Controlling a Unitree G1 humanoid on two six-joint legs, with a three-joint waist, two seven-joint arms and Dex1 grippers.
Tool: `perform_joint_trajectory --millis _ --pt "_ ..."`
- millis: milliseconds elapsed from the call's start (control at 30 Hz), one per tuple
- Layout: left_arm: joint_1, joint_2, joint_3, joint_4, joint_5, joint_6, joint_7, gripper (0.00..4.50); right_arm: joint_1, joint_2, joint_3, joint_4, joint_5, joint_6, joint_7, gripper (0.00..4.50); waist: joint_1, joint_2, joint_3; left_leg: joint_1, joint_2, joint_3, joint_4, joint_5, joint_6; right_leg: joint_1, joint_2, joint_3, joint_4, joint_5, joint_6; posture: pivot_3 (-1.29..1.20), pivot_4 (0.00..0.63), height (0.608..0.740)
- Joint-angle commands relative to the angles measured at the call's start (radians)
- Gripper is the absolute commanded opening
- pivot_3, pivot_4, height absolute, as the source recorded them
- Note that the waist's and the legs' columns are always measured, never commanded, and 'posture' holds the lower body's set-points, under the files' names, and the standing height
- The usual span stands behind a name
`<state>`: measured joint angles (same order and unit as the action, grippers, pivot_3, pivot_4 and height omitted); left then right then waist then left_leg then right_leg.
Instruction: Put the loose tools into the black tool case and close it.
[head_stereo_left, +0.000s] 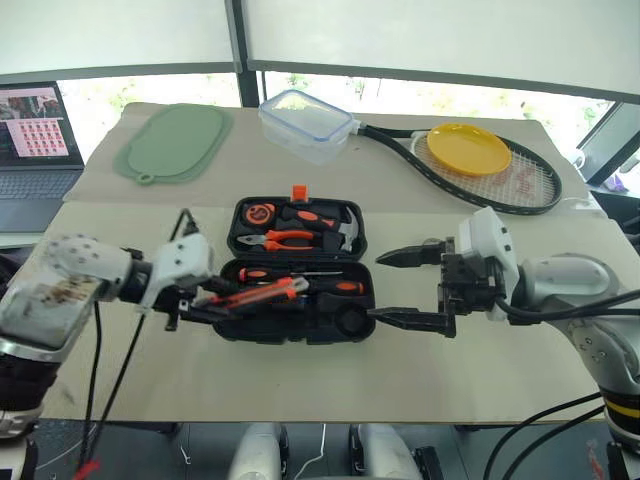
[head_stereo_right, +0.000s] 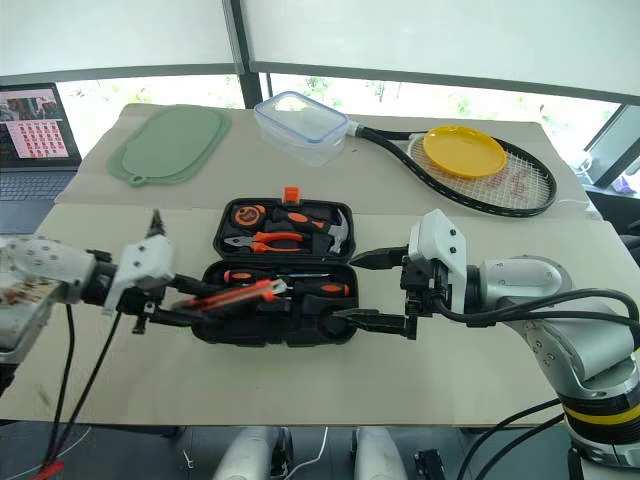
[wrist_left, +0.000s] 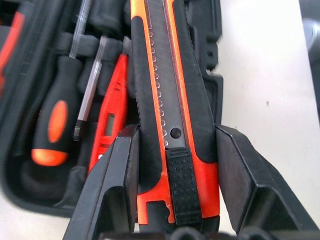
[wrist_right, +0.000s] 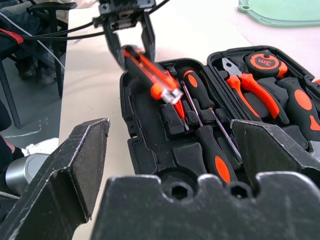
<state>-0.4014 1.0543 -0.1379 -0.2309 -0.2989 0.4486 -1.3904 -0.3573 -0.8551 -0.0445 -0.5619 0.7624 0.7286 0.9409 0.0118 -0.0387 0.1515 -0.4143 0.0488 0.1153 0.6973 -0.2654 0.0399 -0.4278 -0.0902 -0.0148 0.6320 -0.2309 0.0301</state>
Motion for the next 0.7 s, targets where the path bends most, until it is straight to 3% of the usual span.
perform_joint_trajectory --millis 33,400,500,567,700 --pt "-0.051 -0.021 -0.054 -0.013 0.043 -0.044 -0.016 1.72 0.014 -0.004 -0.045 -0.04 0.025 0.008 -0.025 4.5 0.002 0.0 0.0 0.0 0.0 0.0 0.0 0.0 0.0 0.0 0.0 0.0 0.0 0.0 0.0 0.0 0.15 0.738" --pt "-0.172 -0.122 -0.199 0.146 0.179 -0.22 -0.078 1.72 0.058 0.016 -0.048 -0.062 0.02 -0.006 -0.079 4.5 0.006 0.0 0.0 0.0 -0.001 0.0 0.002 0.0 0.001 0.002 -0.001 0.0 0.0 0.0 0.001 0.0 0.15 0.738" --pt "-0.198 -0.156 -0.204 0.167 0.166 -0.188 -0.093 1.72 0.072 0.017 -0.052 -0.071 0.019 -0.009 -0.087 4.5 0.004 0.0 0.0 0.0 -0.001 -0.001 0.002 -0.001 0.001 0.002 -0.001 0.0 -0.001 0.0 0.001 0.0 0.15 0.738" --pt "-0.203 -0.165 -0.199 0.167 0.153 -0.161 -0.105 2.73 0.08 0.016 -0.055 -0.075 0.017 -0.011 -0.089 4.5 0.002 0.0 0.0 0.0 -0.001 -0.001 0.002 -0.001 0.001 0.002 -0.001 0.0 -0.001 0.0 0.001 0.0 0.15 0.738" --pt "-0.202 -0.15 -0.155 0.117 0.088 -0.078 -0.133 4.13 0.092 0.01 -0.066 -0.08 0.019 -0.012 -0.089 4.5 0.0 0.0 0.0 0.0 -0.001 -0.001 0.002 0.0 0.001 0.002 0.0 0.0 -0.001 0.0 0.001 0.0 0.15 0.738"
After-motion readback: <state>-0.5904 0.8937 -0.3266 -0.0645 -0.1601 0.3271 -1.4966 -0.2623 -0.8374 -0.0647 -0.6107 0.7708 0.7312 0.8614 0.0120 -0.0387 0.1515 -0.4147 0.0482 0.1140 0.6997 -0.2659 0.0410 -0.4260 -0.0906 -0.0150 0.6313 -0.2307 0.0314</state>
